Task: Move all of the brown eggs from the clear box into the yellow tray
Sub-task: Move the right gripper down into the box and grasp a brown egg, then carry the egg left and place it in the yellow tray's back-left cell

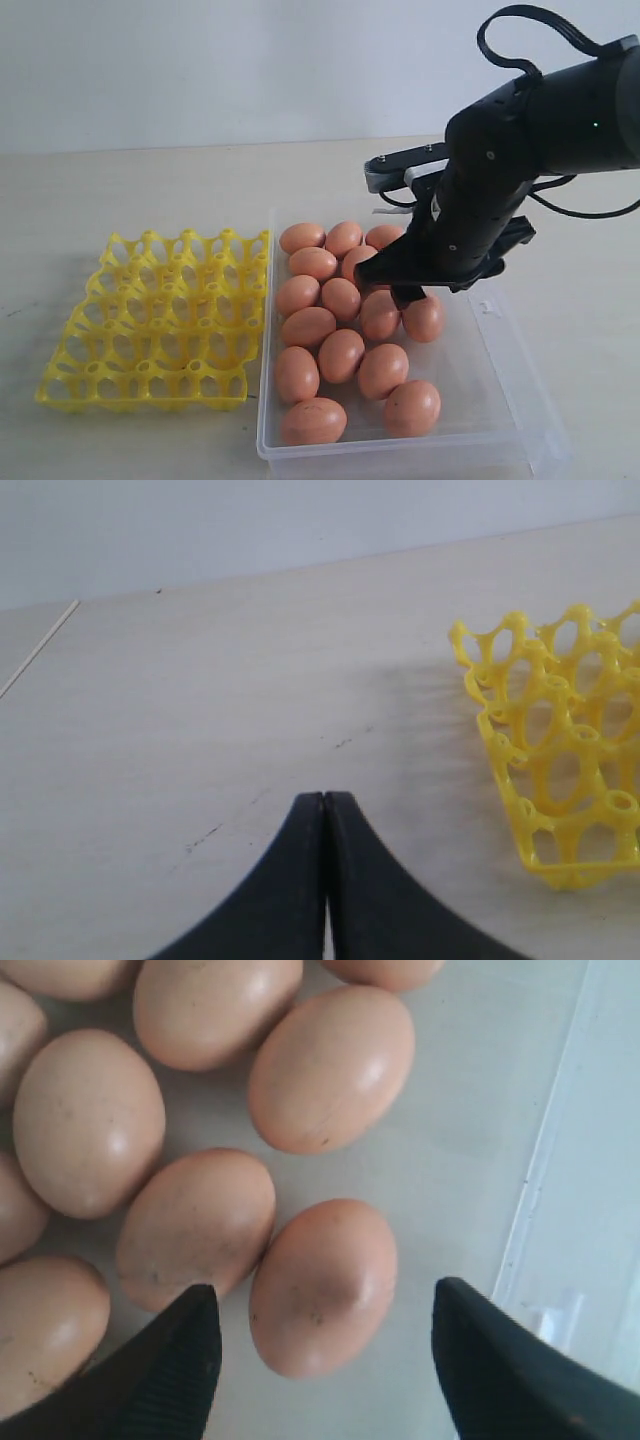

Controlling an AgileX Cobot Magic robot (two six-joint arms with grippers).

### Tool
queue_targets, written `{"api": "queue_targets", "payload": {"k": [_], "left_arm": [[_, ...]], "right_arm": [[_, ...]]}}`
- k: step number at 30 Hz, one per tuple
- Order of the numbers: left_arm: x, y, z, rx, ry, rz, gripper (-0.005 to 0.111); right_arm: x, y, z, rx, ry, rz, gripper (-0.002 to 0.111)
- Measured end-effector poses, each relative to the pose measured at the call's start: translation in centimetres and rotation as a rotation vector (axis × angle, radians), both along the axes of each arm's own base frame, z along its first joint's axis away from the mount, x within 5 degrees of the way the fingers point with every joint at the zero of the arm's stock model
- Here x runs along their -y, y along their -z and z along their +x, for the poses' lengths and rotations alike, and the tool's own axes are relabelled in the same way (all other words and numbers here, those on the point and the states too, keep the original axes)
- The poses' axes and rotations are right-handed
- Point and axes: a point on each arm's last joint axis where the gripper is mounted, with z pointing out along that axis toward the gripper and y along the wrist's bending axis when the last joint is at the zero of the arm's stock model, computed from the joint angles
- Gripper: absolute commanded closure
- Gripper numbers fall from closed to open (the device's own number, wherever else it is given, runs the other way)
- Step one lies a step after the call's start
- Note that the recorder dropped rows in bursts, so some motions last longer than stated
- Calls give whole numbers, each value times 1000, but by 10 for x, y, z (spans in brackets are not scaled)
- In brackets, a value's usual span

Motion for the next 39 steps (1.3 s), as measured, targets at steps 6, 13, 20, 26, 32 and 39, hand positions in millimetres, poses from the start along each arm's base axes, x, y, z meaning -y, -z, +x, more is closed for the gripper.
{"api": "queue_targets", "payload": {"k": [6,13,20,26,32,39], "left_arm": [[0,0,0,0,0,0,107],[0,0,0,0,0,0,107],[0,0,0,0,0,0,107],[0,0,0,0,0,0,107],[0,0,0,0,0,0,107],[0,0,0,0,0,0,107]], "right_arm": [[-3,6,9,-20,11,-44,48],[-1,17,12,-48,32,-94,48],[-3,31,14,-62,28,-102,51],[-5,41,17,-58,20,-94,72],[-6,43,19,-50,-23,-99,108],[-3,17,14,13,-67,-79,108]]}}
